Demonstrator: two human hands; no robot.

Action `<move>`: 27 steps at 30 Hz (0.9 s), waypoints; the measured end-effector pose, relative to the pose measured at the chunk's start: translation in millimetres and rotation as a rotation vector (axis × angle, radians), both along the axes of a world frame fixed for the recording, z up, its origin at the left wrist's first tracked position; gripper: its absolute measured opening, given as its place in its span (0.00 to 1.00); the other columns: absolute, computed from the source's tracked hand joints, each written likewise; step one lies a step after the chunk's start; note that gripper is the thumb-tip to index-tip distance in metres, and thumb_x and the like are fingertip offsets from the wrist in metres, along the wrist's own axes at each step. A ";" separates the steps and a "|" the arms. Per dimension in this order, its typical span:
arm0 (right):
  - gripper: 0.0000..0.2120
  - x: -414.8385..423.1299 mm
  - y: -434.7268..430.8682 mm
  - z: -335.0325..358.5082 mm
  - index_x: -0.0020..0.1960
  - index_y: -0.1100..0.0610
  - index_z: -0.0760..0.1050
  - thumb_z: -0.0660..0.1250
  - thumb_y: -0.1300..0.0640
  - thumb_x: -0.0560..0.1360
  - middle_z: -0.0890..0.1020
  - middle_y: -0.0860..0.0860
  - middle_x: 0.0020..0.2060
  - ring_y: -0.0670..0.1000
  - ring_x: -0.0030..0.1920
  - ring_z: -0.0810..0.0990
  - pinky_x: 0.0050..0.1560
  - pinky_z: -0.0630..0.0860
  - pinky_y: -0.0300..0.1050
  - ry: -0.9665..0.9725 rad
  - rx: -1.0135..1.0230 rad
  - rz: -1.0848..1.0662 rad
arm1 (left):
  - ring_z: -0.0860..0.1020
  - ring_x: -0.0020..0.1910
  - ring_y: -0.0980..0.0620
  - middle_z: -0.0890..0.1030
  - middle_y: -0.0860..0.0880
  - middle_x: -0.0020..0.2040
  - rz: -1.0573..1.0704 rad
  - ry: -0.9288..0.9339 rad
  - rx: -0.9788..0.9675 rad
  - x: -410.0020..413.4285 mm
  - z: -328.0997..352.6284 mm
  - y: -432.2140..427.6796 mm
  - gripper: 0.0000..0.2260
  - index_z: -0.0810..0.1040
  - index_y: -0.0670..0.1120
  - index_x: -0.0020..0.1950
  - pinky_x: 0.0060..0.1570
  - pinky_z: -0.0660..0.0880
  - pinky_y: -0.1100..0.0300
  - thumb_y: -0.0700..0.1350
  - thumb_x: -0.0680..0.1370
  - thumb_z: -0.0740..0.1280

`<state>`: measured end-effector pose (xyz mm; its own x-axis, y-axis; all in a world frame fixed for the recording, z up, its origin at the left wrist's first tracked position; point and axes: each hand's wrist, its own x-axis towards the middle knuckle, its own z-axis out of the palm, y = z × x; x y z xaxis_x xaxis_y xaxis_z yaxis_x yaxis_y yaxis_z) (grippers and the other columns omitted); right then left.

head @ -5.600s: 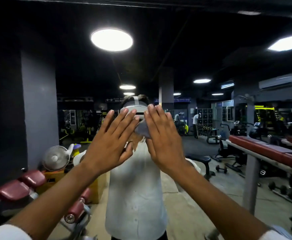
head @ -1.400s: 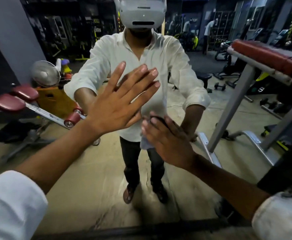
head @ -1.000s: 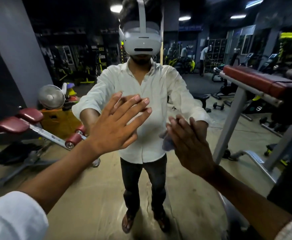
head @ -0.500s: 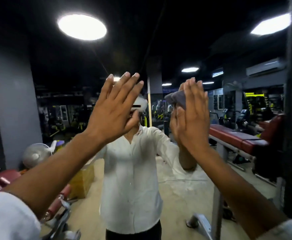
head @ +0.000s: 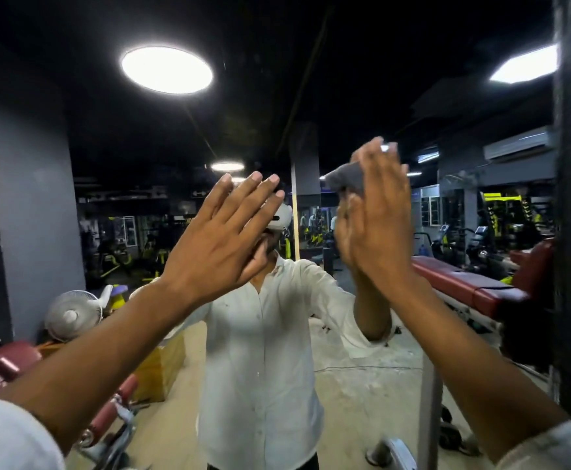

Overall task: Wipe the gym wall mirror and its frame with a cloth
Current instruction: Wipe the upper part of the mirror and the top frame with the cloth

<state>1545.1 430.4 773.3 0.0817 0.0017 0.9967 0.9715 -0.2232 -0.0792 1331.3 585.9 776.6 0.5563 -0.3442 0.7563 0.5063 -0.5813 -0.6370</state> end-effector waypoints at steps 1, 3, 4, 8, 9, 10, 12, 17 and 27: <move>0.30 2.6 -2.7 -0.7 0.85 0.58 0.53 0.51 0.52 0.85 0.54 0.54 0.85 0.52 0.85 0.47 0.84 0.47 0.58 0.055 0.050 0.011 | 0.54 0.86 0.41 0.56 0.41 0.87 -0.014 -0.014 -0.016 1.3 -4.5 -1.7 0.31 0.57 0.42 0.86 0.82 0.55 0.36 0.54 0.86 0.52; 0.31 -1.7 -0.8 -13.7 0.85 0.58 0.52 0.53 0.54 0.85 0.53 0.54 0.85 0.53 0.85 0.46 0.84 0.47 0.59 0.077 0.073 0.018 | 0.54 0.86 0.40 0.56 0.40 0.87 -0.050 -0.057 -0.065 6.0 -21.9 -6.5 0.31 0.58 0.41 0.86 0.82 0.55 0.34 0.53 0.86 0.56; 0.31 -6.3 2.1 -27.3 0.85 0.58 0.51 0.55 0.56 0.84 0.52 0.54 0.85 0.53 0.85 0.46 0.84 0.47 0.60 0.056 0.045 0.014 | 0.54 0.86 0.40 0.56 0.40 0.86 -0.067 -0.072 -0.089 8.9 -35.6 -8.8 0.31 0.58 0.41 0.86 0.81 0.55 0.32 0.52 0.85 0.59; 0.34 -21.3 8.5 -114.6 0.85 0.61 0.52 0.61 0.58 0.83 0.53 0.58 0.85 0.58 0.85 0.48 0.84 0.48 0.62 -0.200 -0.233 -0.028 | 0.53 0.86 0.40 0.55 0.40 0.87 -0.076 -0.025 -0.121 16.2 -99.6 -15.3 0.34 0.58 0.40 0.86 0.81 0.53 0.30 0.48 0.82 0.64; 0.34 -19.9 6.0 -135.2 0.84 0.62 0.53 0.62 0.58 0.82 0.53 0.59 0.85 0.59 0.85 0.49 0.84 0.48 0.61 -0.285 -0.309 -0.051 | 0.54 0.86 0.39 0.55 0.40 0.86 -0.075 0.000 -0.116 16.4 -112.0 -15.4 0.34 0.58 0.40 0.86 0.81 0.53 0.30 0.48 0.82 0.64; 0.34 -16.4 1.9 -150.8 0.84 0.63 0.54 0.62 0.58 0.81 0.54 0.60 0.84 0.60 0.85 0.50 0.84 0.48 0.61 -0.365 -0.364 -0.072 | 0.54 0.86 0.39 0.56 0.40 0.86 -0.075 0.018 -0.115 16.2 -122.2 -15.2 0.33 0.59 0.40 0.86 0.81 0.53 0.30 0.47 0.82 0.64; 0.33 -8.0 -5.4 -164.1 0.83 0.64 0.56 0.62 0.59 0.81 0.56 0.62 0.83 0.61 0.84 0.52 0.84 0.49 0.61 -0.452 -0.417 -0.061 | 0.56 0.85 0.38 0.57 0.40 0.86 -0.078 0.023 -0.130 15.1 -136.6 -16.6 0.32 0.60 0.40 0.85 0.80 0.54 0.30 0.46 0.82 0.63; 0.33 -18.8 0.9 -178.8 0.82 0.63 0.58 0.66 0.62 0.80 0.60 0.61 0.82 0.60 0.84 0.52 0.83 0.49 0.61 -0.243 -0.312 0.086 | 0.58 0.84 0.36 0.58 0.38 0.85 -0.059 0.000 -0.167 15.8 -152.1 -21.3 0.31 0.61 0.39 0.85 0.80 0.55 0.28 0.45 0.82 0.63; 0.34 -16.7 -18.2 -364.5 0.85 0.61 0.51 0.55 0.60 0.81 0.53 0.59 0.85 0.60 0.85 0.49 0.83 0.52 0.59 -0.620 -0.699 -0.083 | 0.59 0.84 0.36 0.59 0.38 0.85 -0.033 0.081 -0.158 10.9 -199.1 -18.8 0.32 0.60 0.38 0.85 0.80 0.54 0.28 0.45 0.82 0.63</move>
